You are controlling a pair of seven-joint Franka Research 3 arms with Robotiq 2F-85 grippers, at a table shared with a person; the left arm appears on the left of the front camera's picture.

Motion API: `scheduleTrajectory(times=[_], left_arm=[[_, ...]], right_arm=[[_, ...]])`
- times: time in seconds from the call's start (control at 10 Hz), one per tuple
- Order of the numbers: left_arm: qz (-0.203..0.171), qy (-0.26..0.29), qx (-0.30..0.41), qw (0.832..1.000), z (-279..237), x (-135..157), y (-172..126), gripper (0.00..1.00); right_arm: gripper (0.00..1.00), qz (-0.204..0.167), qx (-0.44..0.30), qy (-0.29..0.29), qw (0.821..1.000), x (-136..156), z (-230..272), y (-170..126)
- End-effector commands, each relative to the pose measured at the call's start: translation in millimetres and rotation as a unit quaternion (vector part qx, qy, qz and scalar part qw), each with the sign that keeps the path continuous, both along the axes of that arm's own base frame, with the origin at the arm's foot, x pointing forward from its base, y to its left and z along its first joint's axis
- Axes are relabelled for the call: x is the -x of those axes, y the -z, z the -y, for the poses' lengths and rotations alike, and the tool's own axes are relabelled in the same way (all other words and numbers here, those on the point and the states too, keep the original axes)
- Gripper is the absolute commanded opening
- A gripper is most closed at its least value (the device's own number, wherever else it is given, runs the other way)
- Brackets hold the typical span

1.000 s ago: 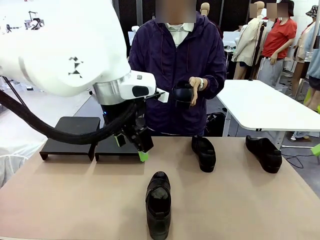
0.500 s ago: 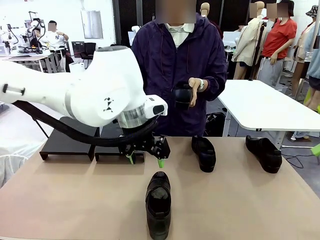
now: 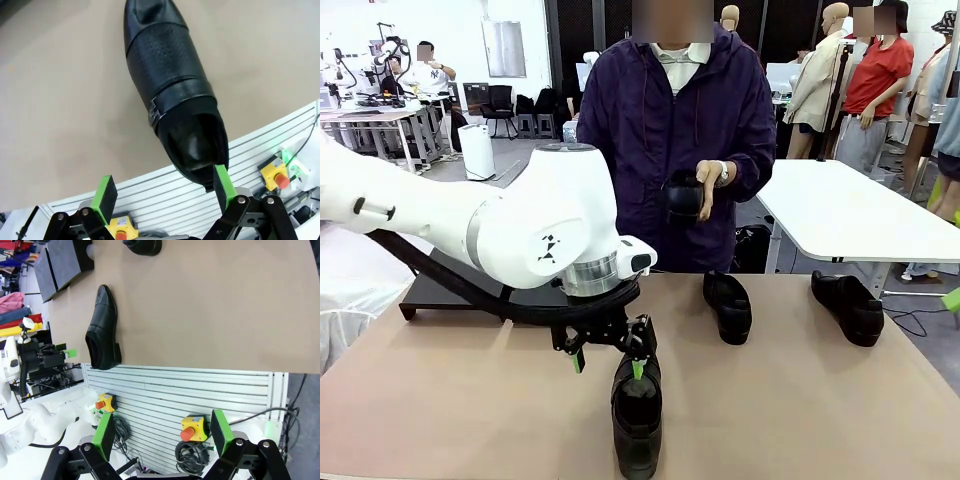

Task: Organize the shoes by placing them on the stand.
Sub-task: Place the Shoe from the middle of the table onto the Shoes Stand.

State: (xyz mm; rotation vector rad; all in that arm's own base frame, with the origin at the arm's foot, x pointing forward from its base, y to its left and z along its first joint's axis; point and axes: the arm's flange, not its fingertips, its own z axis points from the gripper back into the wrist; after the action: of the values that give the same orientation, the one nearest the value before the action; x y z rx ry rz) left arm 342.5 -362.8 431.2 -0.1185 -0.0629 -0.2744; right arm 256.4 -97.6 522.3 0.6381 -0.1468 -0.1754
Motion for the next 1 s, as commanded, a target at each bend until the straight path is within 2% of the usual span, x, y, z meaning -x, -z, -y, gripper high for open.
scheduleTrajectory(times=[0.0,0.1,0.3,0.6,0.7,0.8,0.9], left_arm=[[0.013,0.020,0.010,1.000,-0.4,-4.4,-10.3,1.00],[0.000,0.000,0.000,1.000,0.0,0.0,0.0,1.00],[-0.003,-0.063,-0.003,0.998,0.0,-4.1,25.3,1.00],[0.017,-0.099,0.001,0.995,-12.3,-8.0,38.2,1.00],[0.022,-0.110,0.064,0.992,-57.9,1.3,12.2,1.00],[0.025,-0.129,0.091,0.987,-115.6,22.6,-11.0,1.00],[0.009,-0.130,0.094,0.987,-155.6,39.8,-16.4,1.00]], right_arm=[[1.00,0.010,-0.008,-0.009,1.000,0.1,1.0,-1.3],[1.00,0.010,-0.008,-0.009,1.000,0.1,1.0,-1.3],[1.00,0.010,-0.008,-0.009,1.000,0.1,1.0,-1.3],[1.00,0.010,-0.008,-0.009,1.000,0.1,1.0,-1.3],[1.00,0.010,-0.008,-0.009,1.000,0.1,1.0,-1.3],[1.00,0.010,-0.008,-0.009,1.000,0.1,1.0,-1.3],[1.00,0.010,-0.008,-0.009,1.000,0.1,1.0,-1.3]])
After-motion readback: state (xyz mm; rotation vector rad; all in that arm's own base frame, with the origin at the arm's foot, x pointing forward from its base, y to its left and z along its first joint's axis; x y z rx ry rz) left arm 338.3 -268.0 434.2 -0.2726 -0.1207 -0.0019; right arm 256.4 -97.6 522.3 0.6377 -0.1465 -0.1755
